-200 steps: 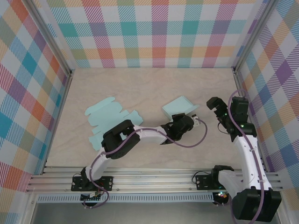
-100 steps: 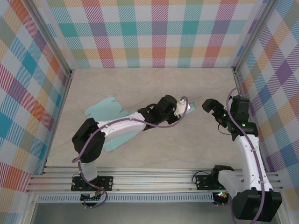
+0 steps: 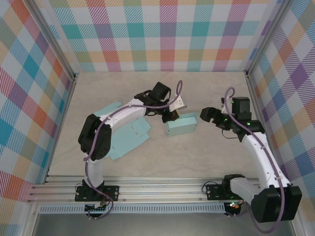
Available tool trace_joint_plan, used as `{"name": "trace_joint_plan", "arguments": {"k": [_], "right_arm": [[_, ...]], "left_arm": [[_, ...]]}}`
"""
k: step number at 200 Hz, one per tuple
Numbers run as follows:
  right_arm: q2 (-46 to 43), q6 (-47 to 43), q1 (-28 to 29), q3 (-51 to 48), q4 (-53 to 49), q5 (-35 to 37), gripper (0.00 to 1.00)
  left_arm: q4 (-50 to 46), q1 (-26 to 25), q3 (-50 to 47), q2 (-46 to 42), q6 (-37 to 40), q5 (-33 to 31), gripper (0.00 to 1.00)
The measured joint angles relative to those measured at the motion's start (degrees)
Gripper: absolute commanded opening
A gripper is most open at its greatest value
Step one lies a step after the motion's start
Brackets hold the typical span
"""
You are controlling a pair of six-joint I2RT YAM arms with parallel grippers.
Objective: Fold the paper box
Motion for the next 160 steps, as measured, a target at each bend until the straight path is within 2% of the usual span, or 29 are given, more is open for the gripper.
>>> {"name": "trace_joint_plan", "arguments": {"k": [34, 84, 125, 160], "right_arm": [[3.4, -4.7, 3.5, 0.0, 3.8, 2.3, 0.82], [11.2, -12.9, 4.1, 1.1, 8.3, 4.6, 0.84], [16.0, -18.8, 4.1, 3.1, 10.7, 3.2, 0.85], [19.5, -21.9, 4.1, 4.8, 11.3, 0.9, 0.81]], "left_arm": [[-2.5, 0.6, 1.6, 1.0, 4.0, 1.7, 0.00], [-4.8, 2.1, 5.5, 3.7, 6.7, 3.9, 0.00], [-7.6, 2.8, 9.5, 6.3, 8.3, 5.5, 0.00], [-8.7, 2.8, 10.5, 6.9, 8.7, 6.0, 0.00]]}}
